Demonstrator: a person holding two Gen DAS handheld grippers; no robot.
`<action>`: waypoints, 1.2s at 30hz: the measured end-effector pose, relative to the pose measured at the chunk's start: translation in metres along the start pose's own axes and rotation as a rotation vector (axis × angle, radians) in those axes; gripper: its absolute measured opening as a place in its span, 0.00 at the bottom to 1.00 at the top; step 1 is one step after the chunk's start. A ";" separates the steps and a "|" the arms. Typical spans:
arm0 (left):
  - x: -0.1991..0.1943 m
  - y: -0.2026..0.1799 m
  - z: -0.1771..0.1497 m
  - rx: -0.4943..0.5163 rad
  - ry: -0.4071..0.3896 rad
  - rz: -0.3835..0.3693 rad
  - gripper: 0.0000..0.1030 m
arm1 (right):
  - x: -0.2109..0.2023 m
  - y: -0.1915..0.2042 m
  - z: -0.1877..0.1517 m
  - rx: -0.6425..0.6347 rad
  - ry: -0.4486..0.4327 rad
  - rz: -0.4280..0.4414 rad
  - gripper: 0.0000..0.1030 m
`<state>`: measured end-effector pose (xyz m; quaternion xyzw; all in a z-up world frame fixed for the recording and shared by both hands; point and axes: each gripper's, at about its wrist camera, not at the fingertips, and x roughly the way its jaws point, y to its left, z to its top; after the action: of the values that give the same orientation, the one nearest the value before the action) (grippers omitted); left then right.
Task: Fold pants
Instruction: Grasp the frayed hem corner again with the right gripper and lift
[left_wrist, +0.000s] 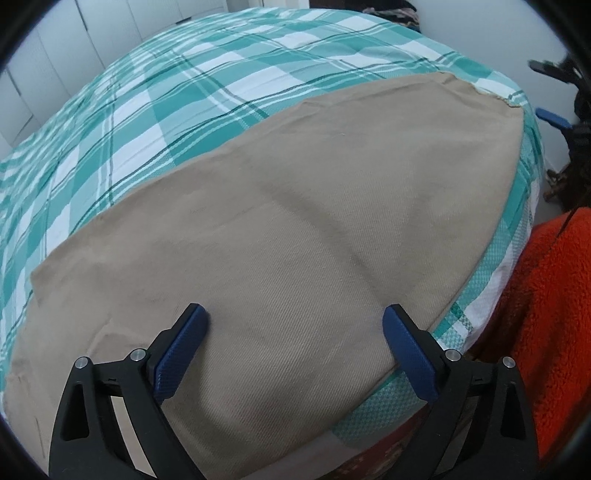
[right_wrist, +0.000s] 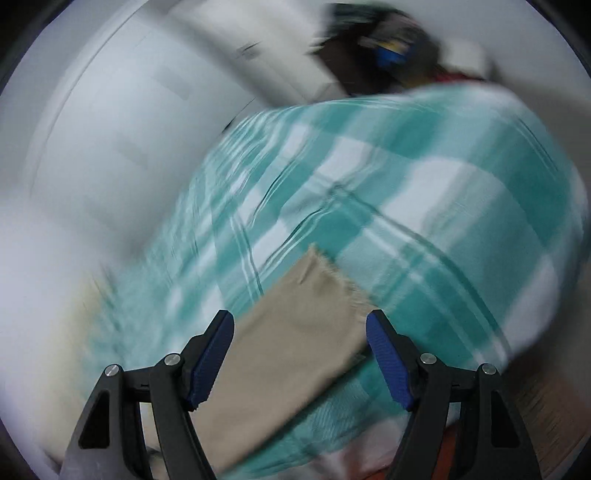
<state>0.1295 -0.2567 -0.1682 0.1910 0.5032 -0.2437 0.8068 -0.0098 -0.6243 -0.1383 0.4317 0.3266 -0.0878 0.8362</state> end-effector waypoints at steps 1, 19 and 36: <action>0.000 -0.001 0.000 0.000 -0.002 0.001 0.95 | -0.005 -0.009 0.001 0.048 0.008 0.018 0.71; 0.005 -0.002 -0.001 -0.014 -0.003 0.024 0.98 | 0.087 -0.021 -0.008 0.125 0.280 0.042 0.28; -0.110 0.221 -0.091 -0.550 -0.142 0.012 0.98 | -0.023 0.225 -0.053 -0.465 0.137 0.254 0.07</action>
<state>0.1515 -0.0055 -0.0928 -0.0497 0.4915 -0.1061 0.8630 0.0445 -0.4480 0.0035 0.2705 0.3370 0.1248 0.8931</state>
